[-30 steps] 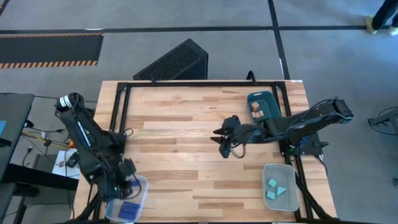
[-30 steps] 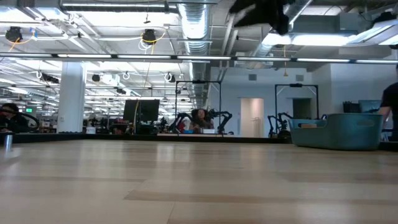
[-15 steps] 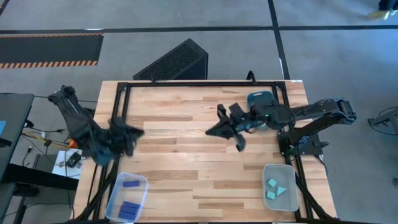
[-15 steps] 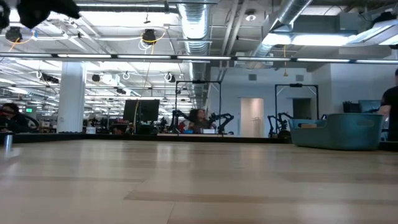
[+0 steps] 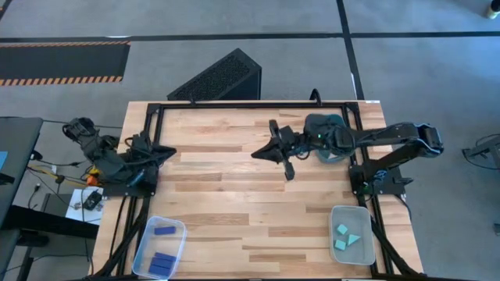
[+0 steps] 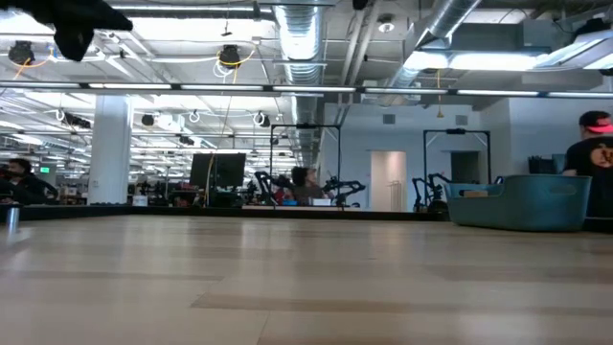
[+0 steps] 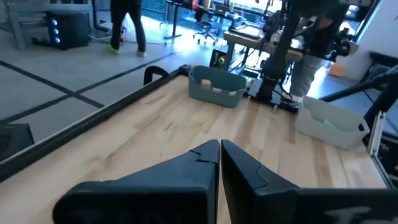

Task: Sort & place blocks by color
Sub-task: Return to Home Position

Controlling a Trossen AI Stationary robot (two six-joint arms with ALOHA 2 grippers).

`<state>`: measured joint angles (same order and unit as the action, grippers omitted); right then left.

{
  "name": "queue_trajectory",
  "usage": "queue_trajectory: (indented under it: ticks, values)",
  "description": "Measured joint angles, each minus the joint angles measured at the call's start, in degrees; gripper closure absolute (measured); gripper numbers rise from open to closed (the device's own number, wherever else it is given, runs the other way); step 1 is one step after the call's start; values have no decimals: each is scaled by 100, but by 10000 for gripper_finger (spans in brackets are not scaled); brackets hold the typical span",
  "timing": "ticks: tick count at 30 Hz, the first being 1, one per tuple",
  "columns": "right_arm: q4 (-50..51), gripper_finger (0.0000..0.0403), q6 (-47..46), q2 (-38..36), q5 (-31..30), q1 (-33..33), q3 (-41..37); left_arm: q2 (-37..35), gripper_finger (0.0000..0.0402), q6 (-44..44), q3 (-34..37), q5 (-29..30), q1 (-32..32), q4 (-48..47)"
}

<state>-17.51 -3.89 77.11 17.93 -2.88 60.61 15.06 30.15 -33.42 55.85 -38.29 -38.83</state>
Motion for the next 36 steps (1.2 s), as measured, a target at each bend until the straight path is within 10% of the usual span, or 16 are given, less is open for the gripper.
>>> queue_trajectory:
  ticks: [11,26,36]
  values:
    - [-116,399,1133,-25,628,-179,3,-1510,401,-1695,847,-231,256,1207]
    - [-1548,398,341,1066,204,-74,-4,-116,401,-2999,1694,-1839,1227,4148]
    - [-172,400,951,268,323,282,11,1308,401,-2605,1679,-5163,3798,5437]
